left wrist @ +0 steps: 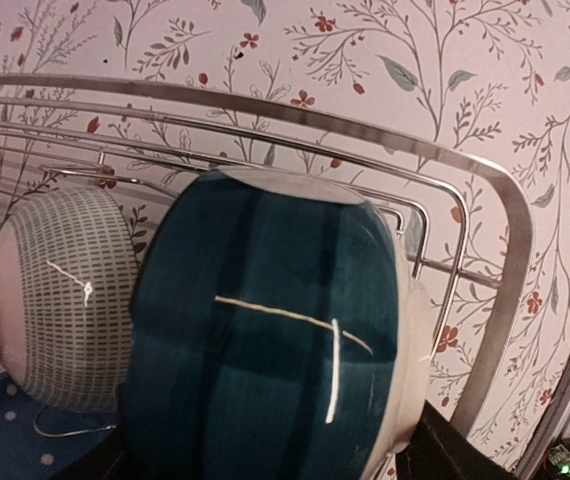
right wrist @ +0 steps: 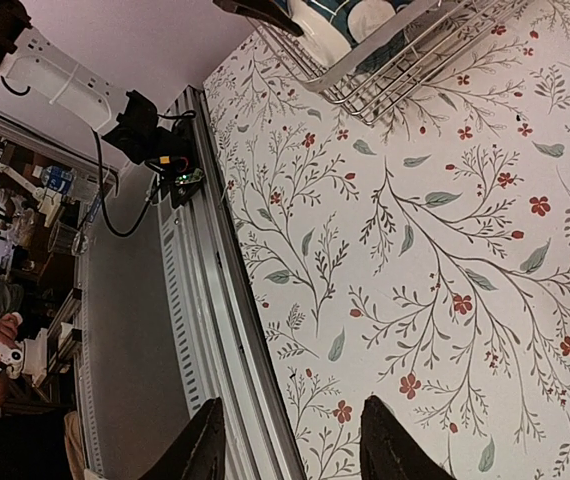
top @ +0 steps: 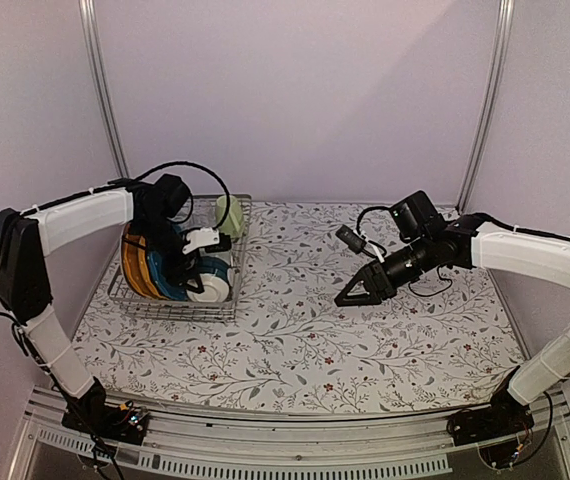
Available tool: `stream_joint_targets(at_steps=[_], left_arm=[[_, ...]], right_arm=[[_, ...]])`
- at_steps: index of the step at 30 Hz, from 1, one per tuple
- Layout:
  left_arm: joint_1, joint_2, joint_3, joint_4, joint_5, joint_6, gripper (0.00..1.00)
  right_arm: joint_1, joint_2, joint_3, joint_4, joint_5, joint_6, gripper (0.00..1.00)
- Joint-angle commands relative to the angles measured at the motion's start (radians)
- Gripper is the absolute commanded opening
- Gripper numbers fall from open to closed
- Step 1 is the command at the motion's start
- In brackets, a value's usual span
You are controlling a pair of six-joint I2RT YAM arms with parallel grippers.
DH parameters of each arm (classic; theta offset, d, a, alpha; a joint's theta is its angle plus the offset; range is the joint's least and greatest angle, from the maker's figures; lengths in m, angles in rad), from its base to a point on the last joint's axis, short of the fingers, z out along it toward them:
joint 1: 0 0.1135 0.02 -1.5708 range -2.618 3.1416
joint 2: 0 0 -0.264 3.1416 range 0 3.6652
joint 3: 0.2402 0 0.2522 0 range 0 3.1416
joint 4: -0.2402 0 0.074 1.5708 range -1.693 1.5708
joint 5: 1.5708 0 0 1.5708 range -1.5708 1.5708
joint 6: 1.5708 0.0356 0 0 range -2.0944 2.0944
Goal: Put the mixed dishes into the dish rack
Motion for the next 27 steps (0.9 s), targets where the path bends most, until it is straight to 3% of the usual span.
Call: stream_joint_targets(at_steps=[1,17,27], left_arm=[[0.014,0.017,-0.011,0.025,0.006,-0.026,0.49],[0.014,0.036,-0.001,0.050,-0.032,-0.065,0.72],[0.002,0.006,0.015,0.060,-0.036,-0.078,0.78]], right_arm=[[-0.004,0.003,-0.020,0.013,-0.007,0.000,0.45],[-0.004,0.014,-0.024,0.016,-0.014,-0.001,0.45],[-0.005,0.029,-0.021,0.017,-0.019,-0.001,0.45]])
